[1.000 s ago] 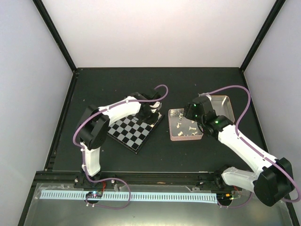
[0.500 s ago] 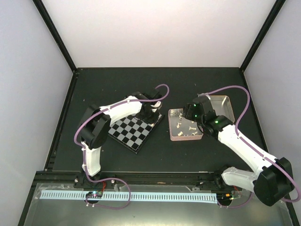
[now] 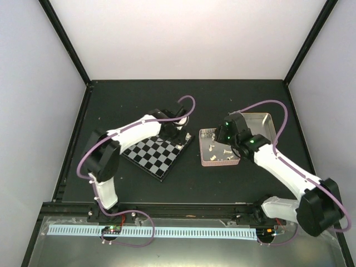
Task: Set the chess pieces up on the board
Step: Place the chess piece on the chessboard, then pick up the chess piece from the storage box.
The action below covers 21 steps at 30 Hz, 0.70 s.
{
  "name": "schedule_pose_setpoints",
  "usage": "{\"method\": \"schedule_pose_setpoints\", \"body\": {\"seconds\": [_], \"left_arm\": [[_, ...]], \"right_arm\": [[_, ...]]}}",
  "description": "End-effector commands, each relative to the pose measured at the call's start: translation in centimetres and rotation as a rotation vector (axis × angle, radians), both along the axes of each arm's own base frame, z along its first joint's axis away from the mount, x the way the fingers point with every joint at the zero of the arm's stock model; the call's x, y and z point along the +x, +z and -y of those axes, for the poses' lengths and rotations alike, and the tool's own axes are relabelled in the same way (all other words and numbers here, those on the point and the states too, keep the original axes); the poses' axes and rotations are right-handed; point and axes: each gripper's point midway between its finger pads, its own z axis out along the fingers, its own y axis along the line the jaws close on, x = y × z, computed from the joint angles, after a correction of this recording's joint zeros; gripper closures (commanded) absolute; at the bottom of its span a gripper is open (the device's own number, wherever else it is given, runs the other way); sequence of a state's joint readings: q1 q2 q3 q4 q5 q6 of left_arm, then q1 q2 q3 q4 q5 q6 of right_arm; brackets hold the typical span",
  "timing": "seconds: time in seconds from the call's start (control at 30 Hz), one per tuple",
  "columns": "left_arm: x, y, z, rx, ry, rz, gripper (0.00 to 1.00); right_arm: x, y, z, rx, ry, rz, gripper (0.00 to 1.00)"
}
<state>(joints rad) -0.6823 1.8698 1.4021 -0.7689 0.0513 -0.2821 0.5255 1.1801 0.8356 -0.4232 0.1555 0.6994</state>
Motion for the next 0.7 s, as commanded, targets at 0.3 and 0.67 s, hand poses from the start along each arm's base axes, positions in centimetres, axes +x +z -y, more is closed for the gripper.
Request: {"method": "schedule_pose_setpoints", "body": {"seconds": [0.3, 0.67], "left_arm": [[1.2, 13.3, -5.4, -0.307, 0.222, 0.442, 0.43], [-1.1, 19.6, -11.2, -0.307, 0.296, 0.701, 0.38]], "right_arm": [[-1.1, -8.4, -3.9, -0.238, 0.283, -0.336, 0.57], [-0.4, -11.4, -4.0, -0.357, 0.223, -0.379, 0.8]]}}
